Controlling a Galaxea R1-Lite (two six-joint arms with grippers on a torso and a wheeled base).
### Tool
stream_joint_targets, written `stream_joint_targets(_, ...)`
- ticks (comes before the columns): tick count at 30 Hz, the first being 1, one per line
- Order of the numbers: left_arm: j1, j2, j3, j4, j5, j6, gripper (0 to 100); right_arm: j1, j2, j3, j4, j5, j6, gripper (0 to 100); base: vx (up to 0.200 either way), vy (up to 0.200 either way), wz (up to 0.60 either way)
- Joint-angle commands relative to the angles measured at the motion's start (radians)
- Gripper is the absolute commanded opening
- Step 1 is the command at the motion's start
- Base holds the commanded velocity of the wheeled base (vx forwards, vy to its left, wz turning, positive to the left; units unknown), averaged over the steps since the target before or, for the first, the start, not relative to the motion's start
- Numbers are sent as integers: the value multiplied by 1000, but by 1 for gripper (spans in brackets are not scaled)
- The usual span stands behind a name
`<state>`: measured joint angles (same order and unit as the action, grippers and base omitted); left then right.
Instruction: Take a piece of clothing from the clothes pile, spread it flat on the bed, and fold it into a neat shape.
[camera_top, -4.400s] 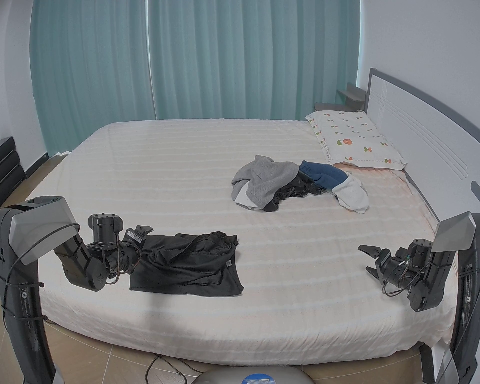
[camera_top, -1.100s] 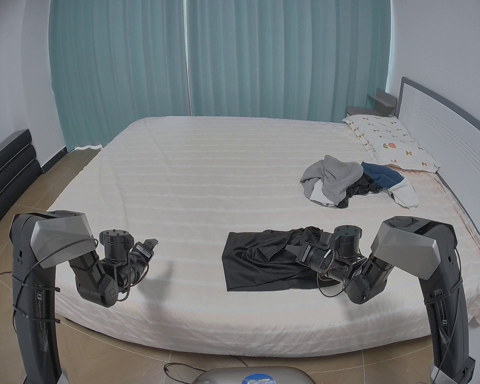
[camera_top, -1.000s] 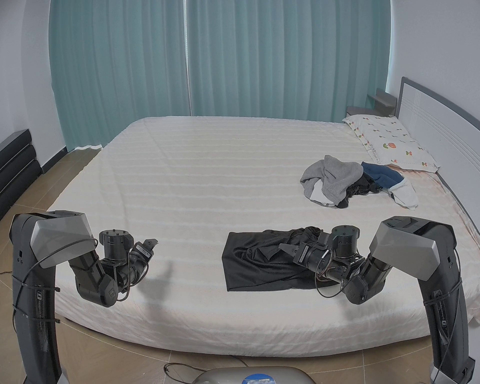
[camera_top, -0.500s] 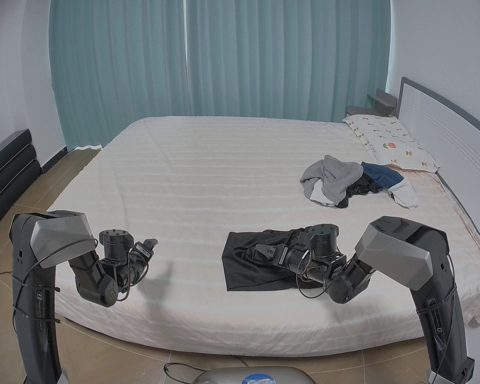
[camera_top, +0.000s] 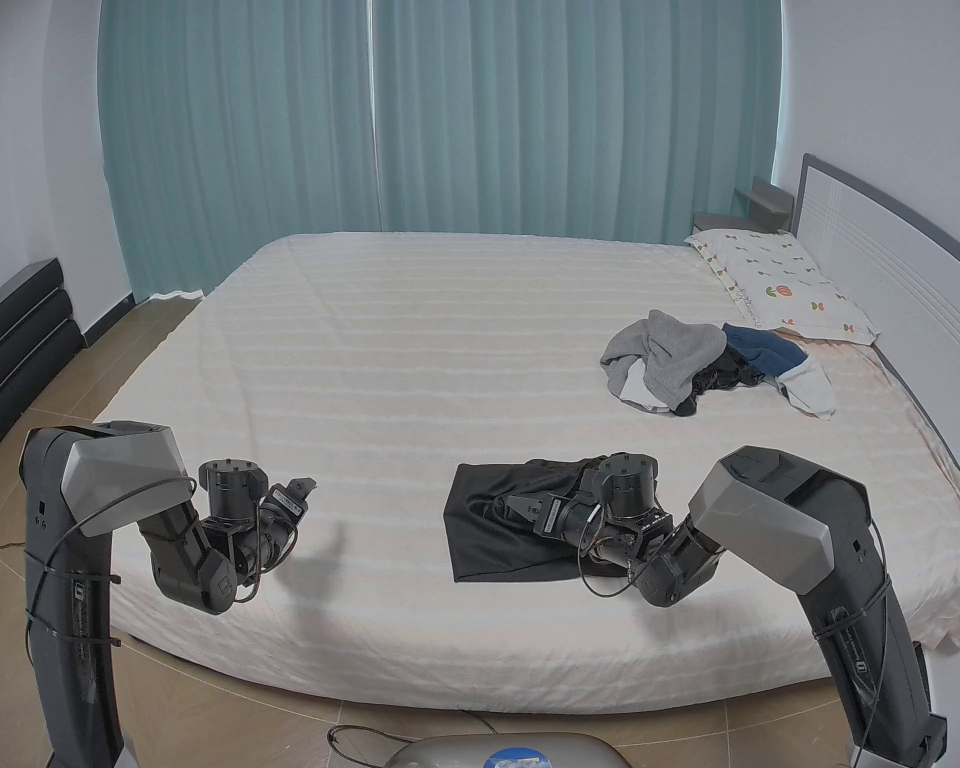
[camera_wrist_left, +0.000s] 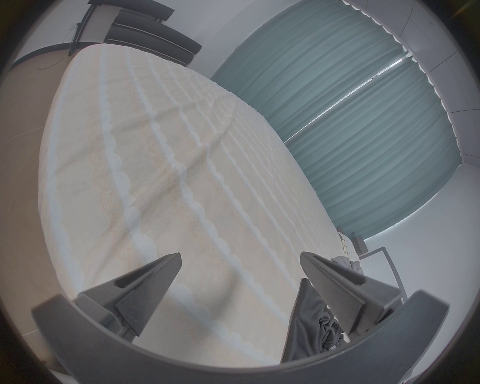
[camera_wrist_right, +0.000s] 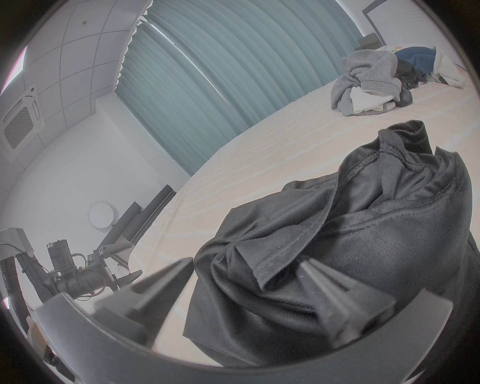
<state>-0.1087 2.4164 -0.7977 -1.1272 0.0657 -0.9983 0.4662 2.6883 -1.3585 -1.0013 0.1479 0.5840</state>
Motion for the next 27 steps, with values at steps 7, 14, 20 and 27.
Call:
stream_joint_targets(7,0,1,0,0,0,0,100,-34,-5,29,-5,-10,-26,0,0,0,0)
stream_joint_targets(14,1,3,0,0,0,0,100,-87,-71,147,-96,2,-6,0,0,0,0)
stream_joint_targets(20,1,3,0,0,0,0,100,-135,-140,239,-119,33,7,0,0,0,0)
stream_joint_targets(27,1,3,0,0,0,0,100,-210,-202,285,-148,75,74,0,0,0,0)
